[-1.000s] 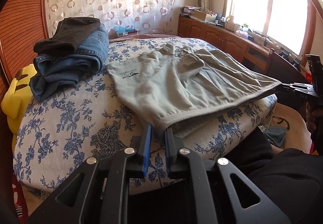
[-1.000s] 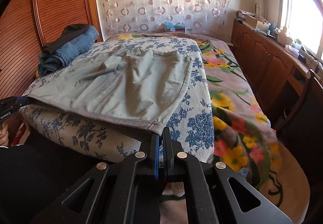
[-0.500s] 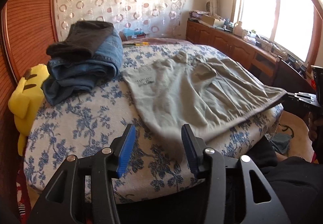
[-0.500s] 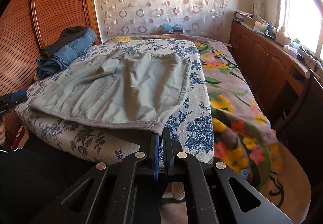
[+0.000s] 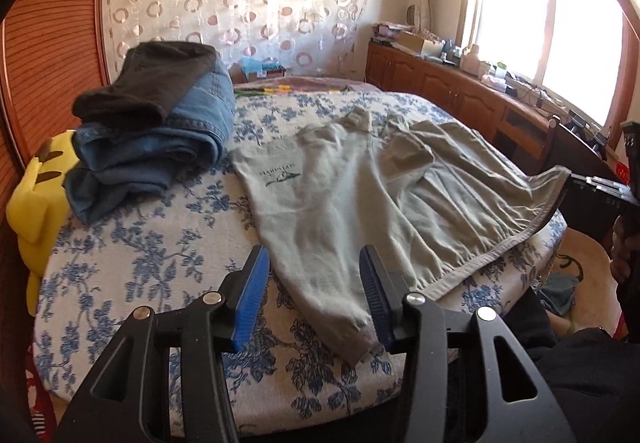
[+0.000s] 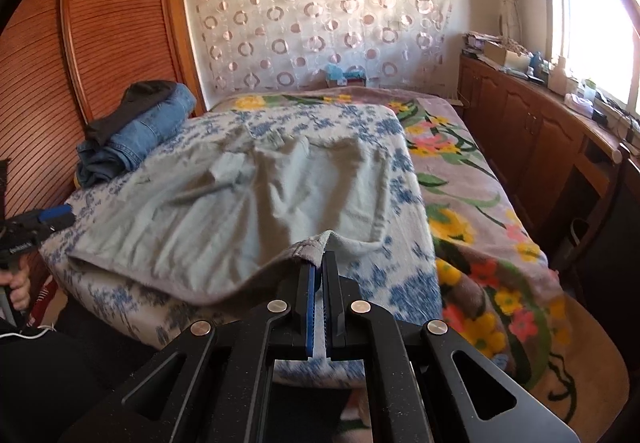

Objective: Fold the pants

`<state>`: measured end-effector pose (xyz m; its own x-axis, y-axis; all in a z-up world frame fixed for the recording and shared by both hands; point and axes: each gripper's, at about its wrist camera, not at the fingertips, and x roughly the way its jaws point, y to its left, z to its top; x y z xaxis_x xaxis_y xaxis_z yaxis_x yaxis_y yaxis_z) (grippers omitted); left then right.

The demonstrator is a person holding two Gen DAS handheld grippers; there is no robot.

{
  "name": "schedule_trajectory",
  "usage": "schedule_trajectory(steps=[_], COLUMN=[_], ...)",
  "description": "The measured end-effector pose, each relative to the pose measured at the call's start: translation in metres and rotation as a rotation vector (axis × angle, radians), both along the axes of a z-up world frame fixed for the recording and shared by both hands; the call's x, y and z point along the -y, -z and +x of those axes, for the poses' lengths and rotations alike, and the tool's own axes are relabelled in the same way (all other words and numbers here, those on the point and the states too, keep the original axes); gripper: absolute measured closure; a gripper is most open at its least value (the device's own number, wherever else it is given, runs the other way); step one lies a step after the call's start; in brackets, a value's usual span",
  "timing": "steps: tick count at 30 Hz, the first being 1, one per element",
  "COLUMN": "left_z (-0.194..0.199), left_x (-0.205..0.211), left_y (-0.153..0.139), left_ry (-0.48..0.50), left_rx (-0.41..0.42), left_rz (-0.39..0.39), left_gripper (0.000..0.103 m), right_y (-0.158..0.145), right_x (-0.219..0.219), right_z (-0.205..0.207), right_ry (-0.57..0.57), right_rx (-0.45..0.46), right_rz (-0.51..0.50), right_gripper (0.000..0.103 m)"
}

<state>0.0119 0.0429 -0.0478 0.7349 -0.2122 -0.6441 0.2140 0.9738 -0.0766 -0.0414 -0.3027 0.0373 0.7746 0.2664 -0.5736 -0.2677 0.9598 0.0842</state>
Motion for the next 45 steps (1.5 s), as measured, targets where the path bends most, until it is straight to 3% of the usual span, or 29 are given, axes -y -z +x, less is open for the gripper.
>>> schedule_trajectory(steps=[12, 14, 17, 20, 32, 45], left_z=[0.031, 0.033, 0.035, 0.038, 0.033, 0.019], left_x=[0.001, 0.004, 0.008, 0.015, 0.002, -0.045], left_y=[0.034, 0.036, 0.038, 0.041, 0.029, 0.002], left_ry=[-0.004, 0.007, 0.026, 0.045, 0.004, -0.104], left_rx=[-0.122, -0.123, -0.132, -0.133, -0.104, -0.033], left_rz=[0.026, 0.042, 0.047, 0.074, 0.038, 0.031], left_gripper=[0.050, 0.045, 0.023, 0.014, 0.014, 0.014], right_y=[0.009, 0.010, 0.010, 0.007, -0.004, -0.020], right_x=[-0.015, -0.017, -0.019, -0.021, -0.046, -0.135], right_z=[0.019, 0.022, 0.025, 0.023, 0.034, 0.054], right_ry=[-0.048, -0.048, -0.048, -0.050, -0.117, -0.364], right_rx=[0.001, -0.005, -0.010, -0.007, 0.031, 0.053], right_rz=[-0.014, -0.015, -0.019, -0.019, -0.007, 0.024], right_gripper=[0.101, 0.101, 0.101, 0.101, 0.101, 0.101])
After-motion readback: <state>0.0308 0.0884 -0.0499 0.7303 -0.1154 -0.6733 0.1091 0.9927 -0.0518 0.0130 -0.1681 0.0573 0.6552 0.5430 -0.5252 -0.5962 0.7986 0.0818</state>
